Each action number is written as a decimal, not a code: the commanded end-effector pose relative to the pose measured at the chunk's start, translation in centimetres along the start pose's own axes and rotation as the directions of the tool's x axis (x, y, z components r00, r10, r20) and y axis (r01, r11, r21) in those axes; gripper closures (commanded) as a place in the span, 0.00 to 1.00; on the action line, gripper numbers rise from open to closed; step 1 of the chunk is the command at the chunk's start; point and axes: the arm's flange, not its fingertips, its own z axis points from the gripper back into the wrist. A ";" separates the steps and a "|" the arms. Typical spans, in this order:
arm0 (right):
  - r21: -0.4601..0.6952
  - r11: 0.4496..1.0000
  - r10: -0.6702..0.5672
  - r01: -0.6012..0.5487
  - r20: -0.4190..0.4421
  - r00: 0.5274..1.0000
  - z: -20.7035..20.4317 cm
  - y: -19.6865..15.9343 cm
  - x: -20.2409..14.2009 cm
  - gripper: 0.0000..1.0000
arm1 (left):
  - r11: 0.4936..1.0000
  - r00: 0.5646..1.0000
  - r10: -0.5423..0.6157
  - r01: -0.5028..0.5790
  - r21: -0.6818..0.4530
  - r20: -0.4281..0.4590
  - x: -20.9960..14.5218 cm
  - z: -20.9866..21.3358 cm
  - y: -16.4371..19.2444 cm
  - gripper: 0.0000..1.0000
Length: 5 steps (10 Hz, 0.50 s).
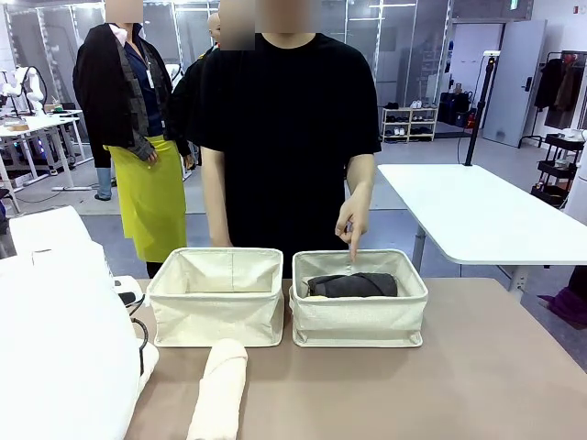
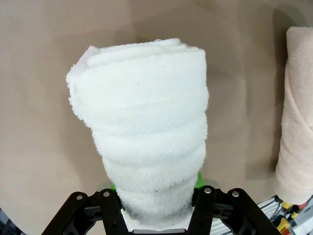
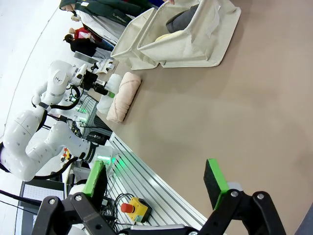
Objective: Divide the towels into two baskets.
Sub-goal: Pick up one hotel-folded towel from the bottom of the table and place it in the Fabric basket indicated by the person.
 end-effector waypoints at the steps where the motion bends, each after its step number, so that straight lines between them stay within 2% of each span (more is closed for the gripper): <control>1: 0.012 1.000 0.014 -0.014 0.013 1.000 0.0 0.2 0.0 0.00 | 1.000 1.000 0.000 0.000 0.003 0.003 0.1 -0.2 0.1 0.44; 2: 0.012 1.000 0.014 -0.014 0.013 1.000 0.0 0.2 0.0 0.00 | 1.000 1.000 0.000 0.000 0.000 0.000 0.0 0.0 0.0 0.44; 3: 0.012 1.000 0.014 -0.014 0.013 1.000 0.0 0.2 0.0 0.00 | 0.990 0.986 -0.139 0.138 0.007 0.092 0.6 2.4 -0.6 0.44; 4: 0.012 1.000 0.014 -0.014 0.013 1.000 0.0 0.2 0.0 0.00 | 0.954 0.954 -0.297 0.293 0.065 0.053 0.7 4.7 -1.0 0.44; 5: 0.012 1.000 0.014 -0.014 0.013 1.000 0.0 0.2 0.0 0.00 | 0.918 0.925 -0.378 0.378 0.117 -0.028 0.5 6.8 -0.9 0.44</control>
